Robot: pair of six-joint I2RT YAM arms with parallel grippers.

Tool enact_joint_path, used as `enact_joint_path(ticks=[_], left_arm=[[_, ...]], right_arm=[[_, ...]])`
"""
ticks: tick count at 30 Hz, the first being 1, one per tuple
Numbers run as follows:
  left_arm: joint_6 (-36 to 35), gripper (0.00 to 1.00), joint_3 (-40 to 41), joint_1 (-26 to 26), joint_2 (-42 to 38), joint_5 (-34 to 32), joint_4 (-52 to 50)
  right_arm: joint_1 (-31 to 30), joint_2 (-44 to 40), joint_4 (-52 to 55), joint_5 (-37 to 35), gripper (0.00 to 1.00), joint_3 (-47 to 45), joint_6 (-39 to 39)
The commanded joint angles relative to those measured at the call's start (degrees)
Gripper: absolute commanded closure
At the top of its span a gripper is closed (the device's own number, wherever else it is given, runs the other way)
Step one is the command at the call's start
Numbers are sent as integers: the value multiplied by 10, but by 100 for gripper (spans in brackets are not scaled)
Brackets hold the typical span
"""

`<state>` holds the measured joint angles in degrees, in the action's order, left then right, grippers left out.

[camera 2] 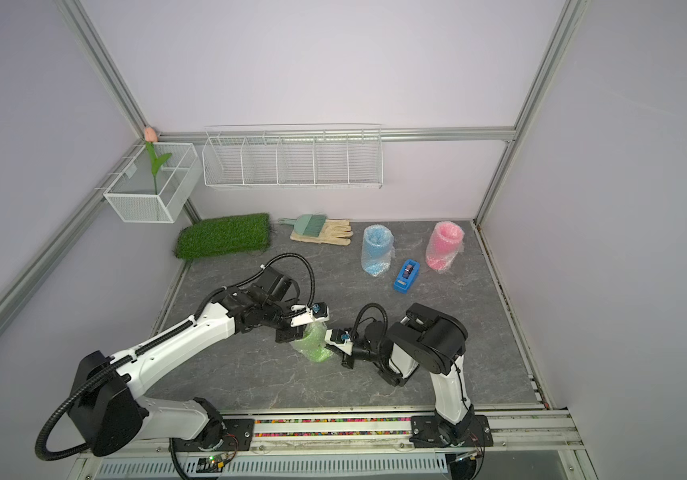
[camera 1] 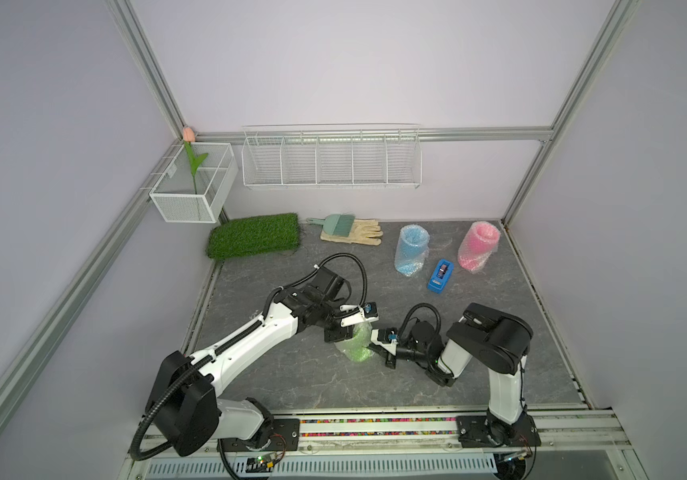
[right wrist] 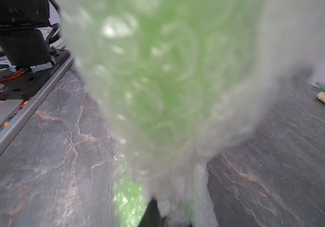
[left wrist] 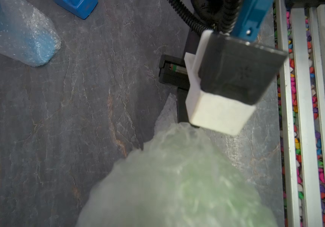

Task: Wrap wine glasses in bubble wrap
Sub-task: Wrap the wine glass in bubble wrap.

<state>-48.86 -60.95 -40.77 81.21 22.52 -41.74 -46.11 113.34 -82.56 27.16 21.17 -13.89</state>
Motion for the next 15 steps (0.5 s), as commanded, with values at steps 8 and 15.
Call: enact_joint_path(ticks=[8, 15], left_arm=[[-29, 100, -43, -18, 94, -12, -108], [-10, 71, -98, -17, -11, -63, -137]], right_arm=[[12, 10, 4, 4, 93, -8, 10], [15, 15, 4, 4, 93, -7, 12]])
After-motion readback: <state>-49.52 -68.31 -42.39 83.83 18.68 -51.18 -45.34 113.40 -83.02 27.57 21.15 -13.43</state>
